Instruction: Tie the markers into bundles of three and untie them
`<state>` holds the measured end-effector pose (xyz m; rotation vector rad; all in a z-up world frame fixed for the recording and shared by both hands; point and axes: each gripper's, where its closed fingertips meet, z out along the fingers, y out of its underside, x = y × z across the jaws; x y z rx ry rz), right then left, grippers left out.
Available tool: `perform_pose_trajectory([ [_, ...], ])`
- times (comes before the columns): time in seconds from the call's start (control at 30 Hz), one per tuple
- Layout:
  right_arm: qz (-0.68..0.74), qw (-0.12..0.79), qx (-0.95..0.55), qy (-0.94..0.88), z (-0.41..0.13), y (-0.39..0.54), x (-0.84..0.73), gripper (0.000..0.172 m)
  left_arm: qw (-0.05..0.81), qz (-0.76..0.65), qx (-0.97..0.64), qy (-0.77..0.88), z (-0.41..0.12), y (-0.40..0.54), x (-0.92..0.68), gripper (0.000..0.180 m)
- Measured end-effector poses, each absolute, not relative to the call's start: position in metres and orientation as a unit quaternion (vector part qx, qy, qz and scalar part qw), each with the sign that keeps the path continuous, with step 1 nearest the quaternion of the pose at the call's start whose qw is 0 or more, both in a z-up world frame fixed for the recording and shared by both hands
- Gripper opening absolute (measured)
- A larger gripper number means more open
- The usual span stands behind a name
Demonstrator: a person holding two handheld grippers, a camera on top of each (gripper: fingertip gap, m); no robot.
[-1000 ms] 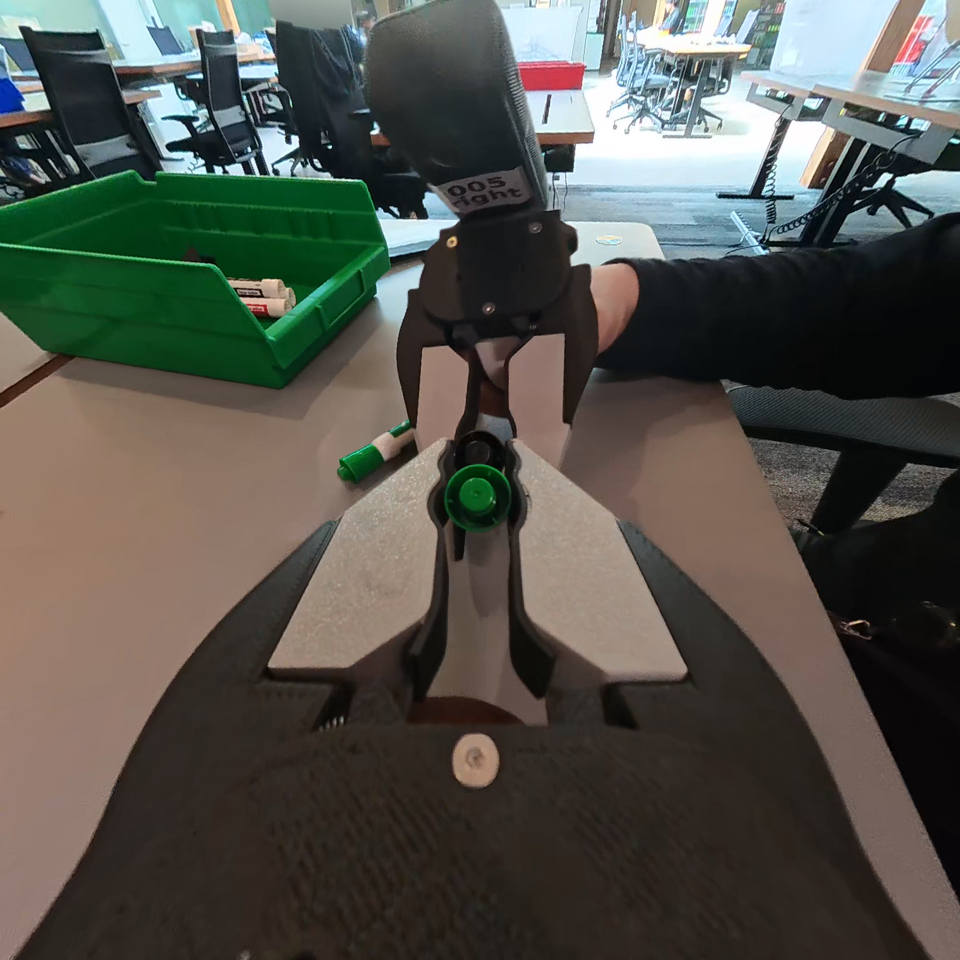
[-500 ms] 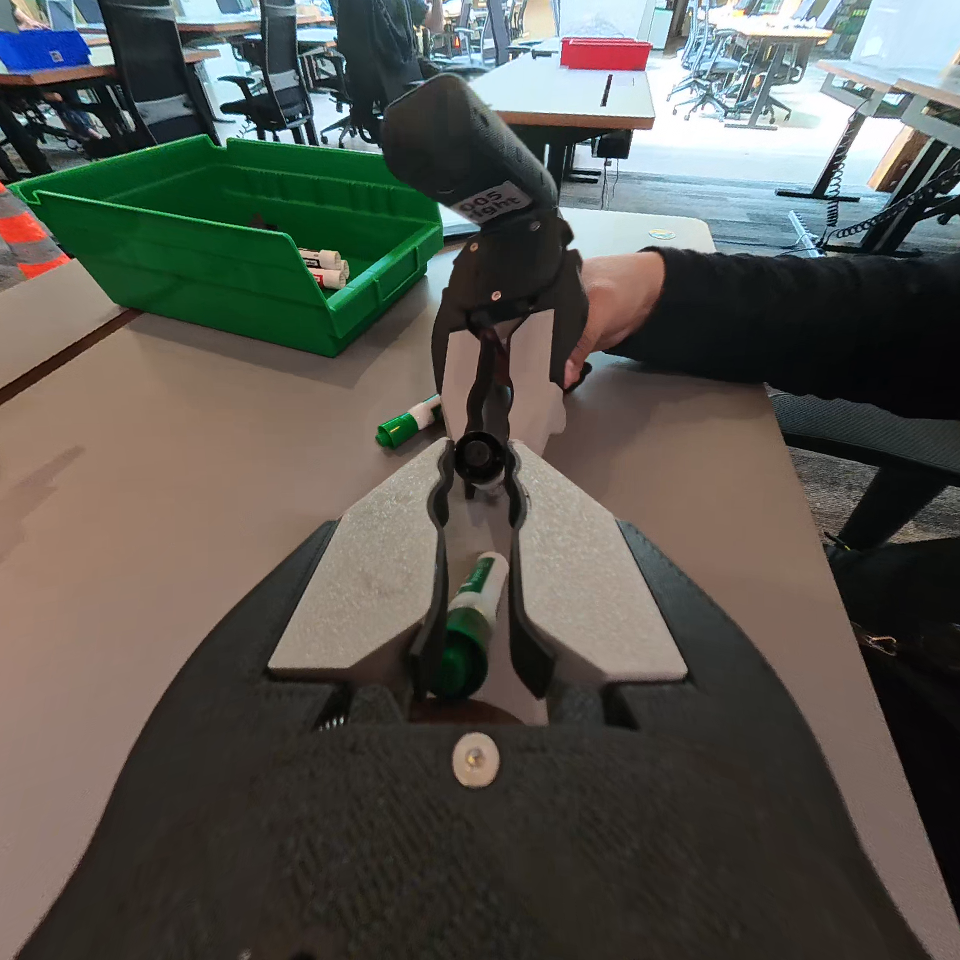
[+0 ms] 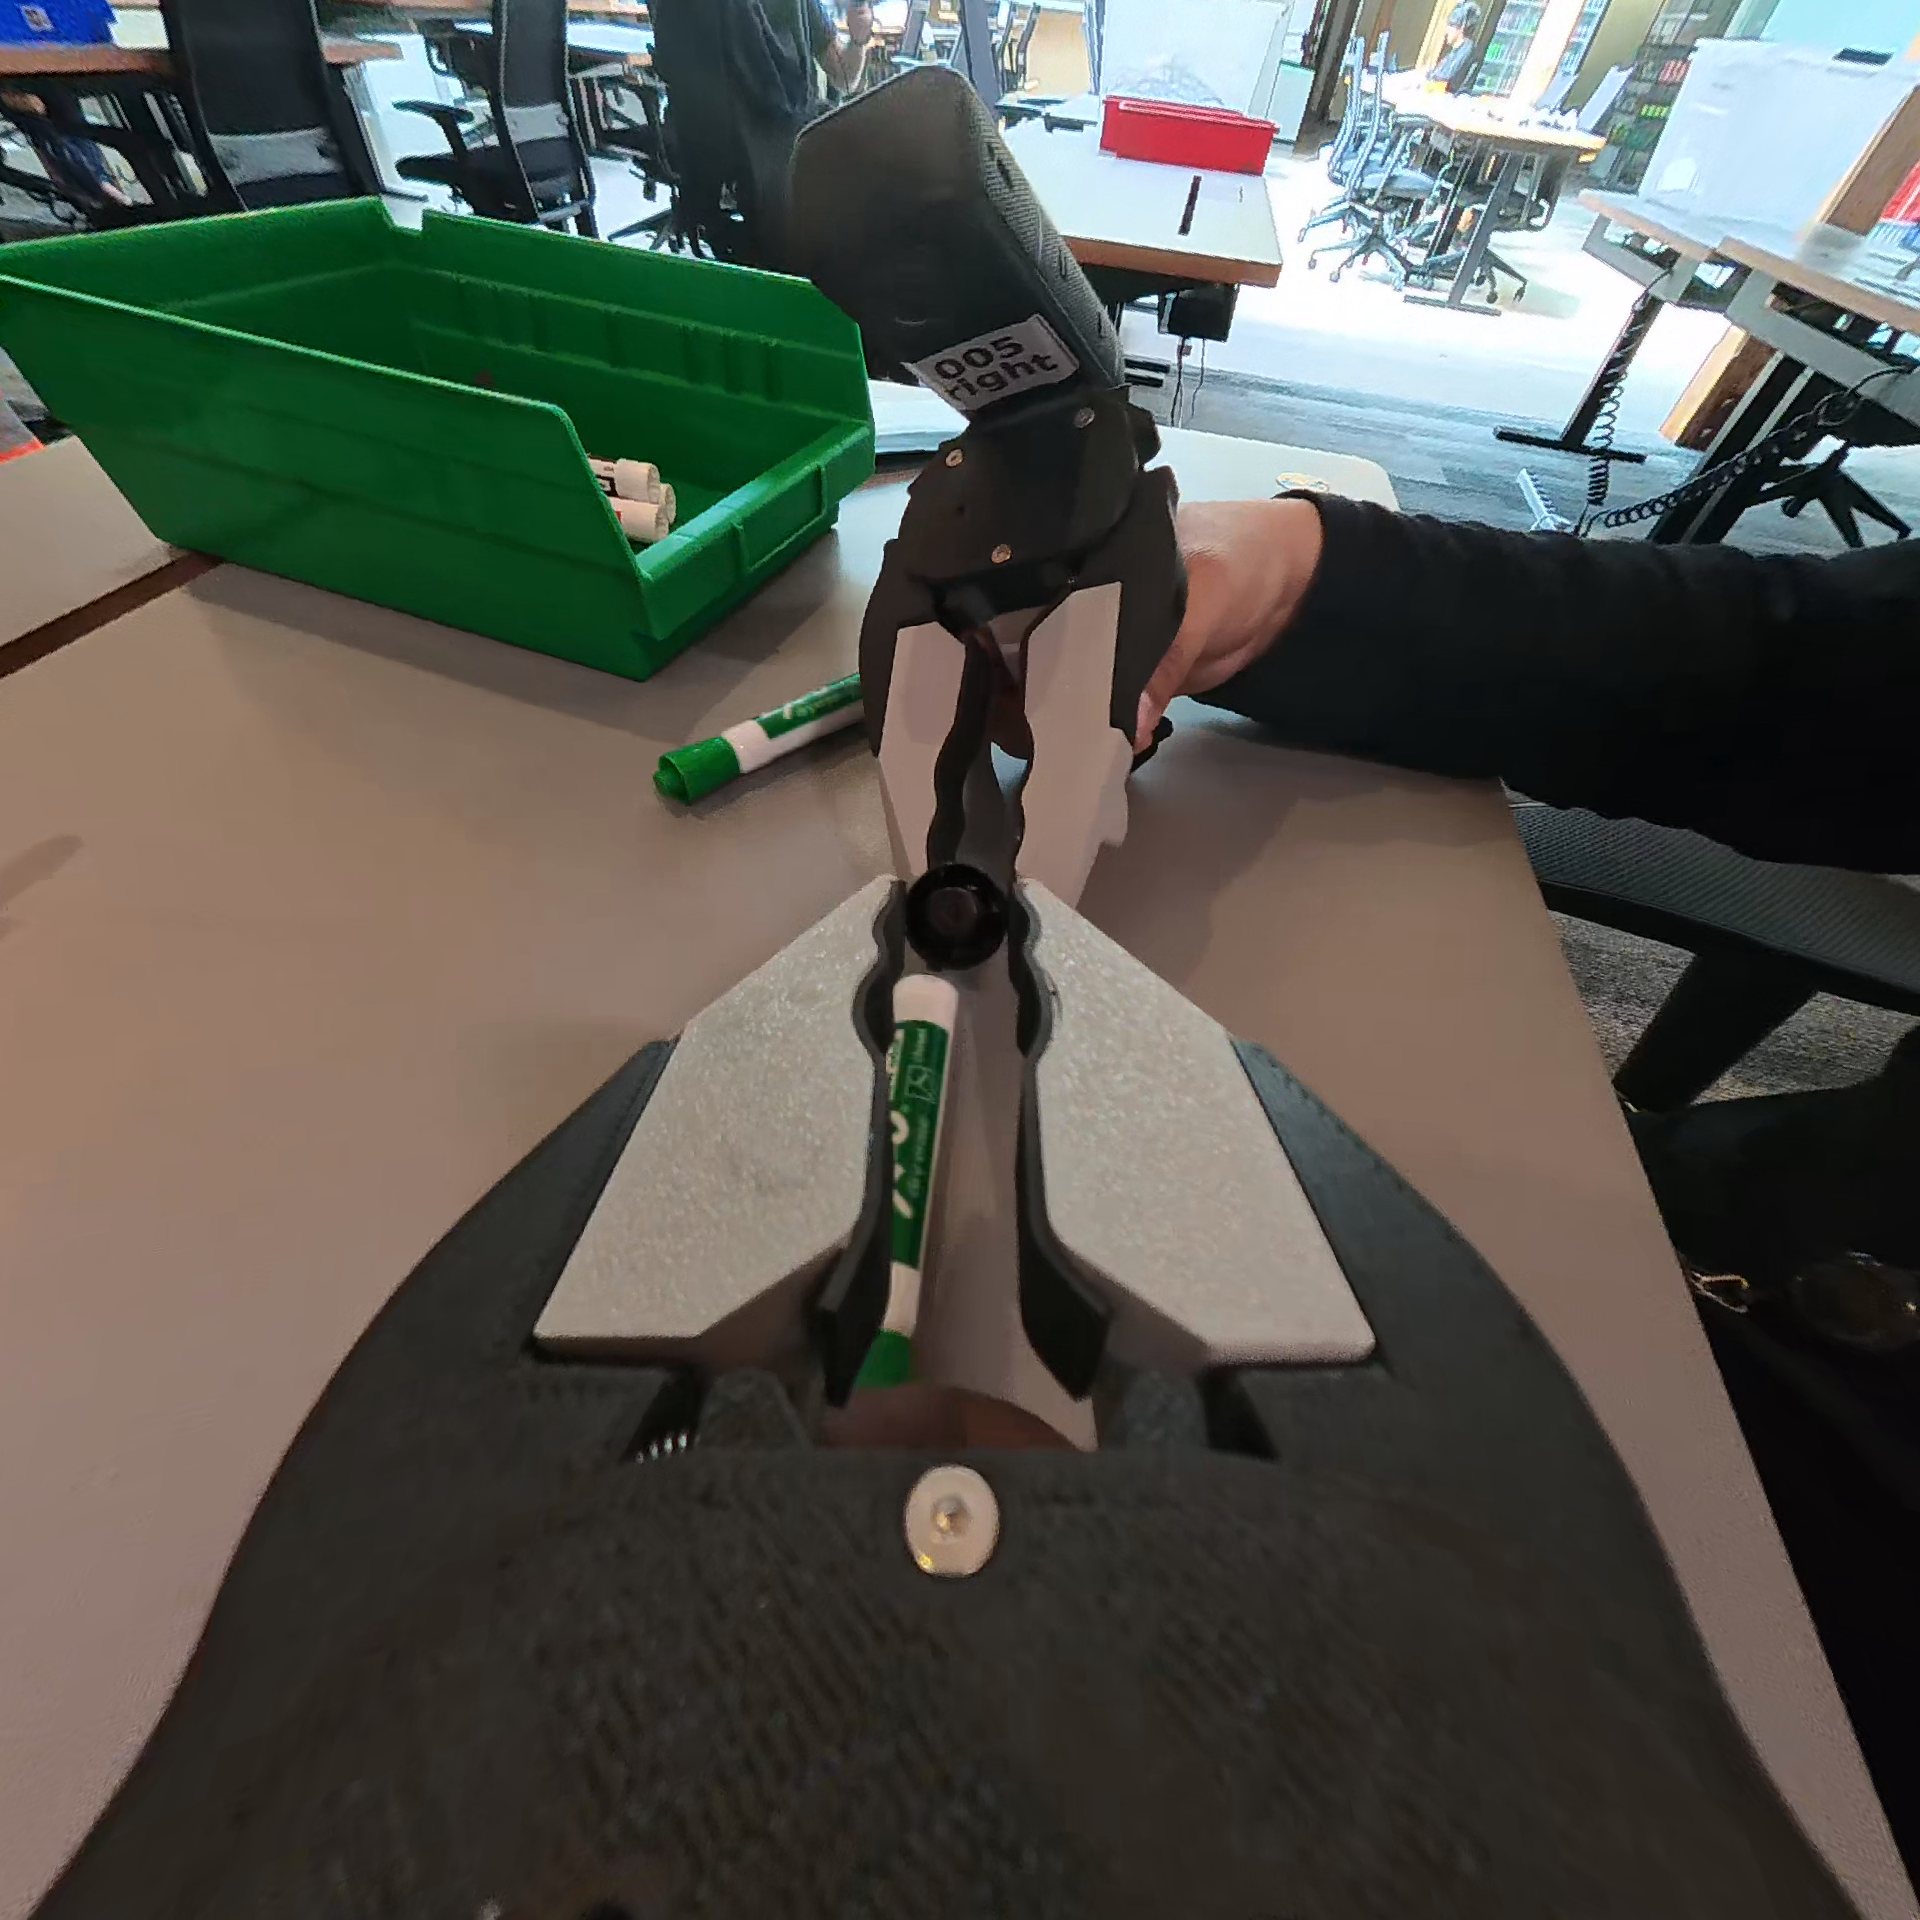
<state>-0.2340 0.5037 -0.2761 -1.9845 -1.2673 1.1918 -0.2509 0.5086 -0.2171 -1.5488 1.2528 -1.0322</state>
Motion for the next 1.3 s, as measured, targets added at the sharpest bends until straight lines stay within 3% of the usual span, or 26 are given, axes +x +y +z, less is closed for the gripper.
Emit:
perform_pose_trajectory([
  [0.27, 0.442, 0.255, -0.721, -0.469, -0.27, 0.503, -0.229, 0.021, 0.449, -0.437, -0.61, 0.485, -0.197, 0.51, -0.262, 0.016],
  [0.43, 0.432, 0.317, -0.701, -0.47, -0.245, 0.513, -0.221, 0.021, 0.435, -0.476, -0.598, 0.475, -0.183, 0.503, -0.268, 0.017],
  [0.67, 0.284, 0.389, -0.776, -0.408, -0.246, 0.566, -0.147, 0.02, 0.428, -0.46, -0.605, 0.489, -0.192, 0.501, -0.267, 0.017],
  [0.87, 0.351, 0.376, -0.739, -0.435, -0.241, 0.546, -0.178, 0.029, 0.426, -0.456, -0.595, 0.506, -0.192, 0.493, -0.266, 0.017],
  [1.03, 0.28, 0.355, -0.696, -0.558, -0.269, 0.517, -0.233, 0.029, 0.414, -0.461, -0.587, 0.521, -0.192, 0.485, -0.267, 0.017],
  [1.3, 0.241, 0.314, -0.697, -0.598, -0.301, 0.508, -0.251, 0.015, 0.416, -0.446, -0.585, 0.534, -0.194, 0.482, -0.268, 0.026],
])
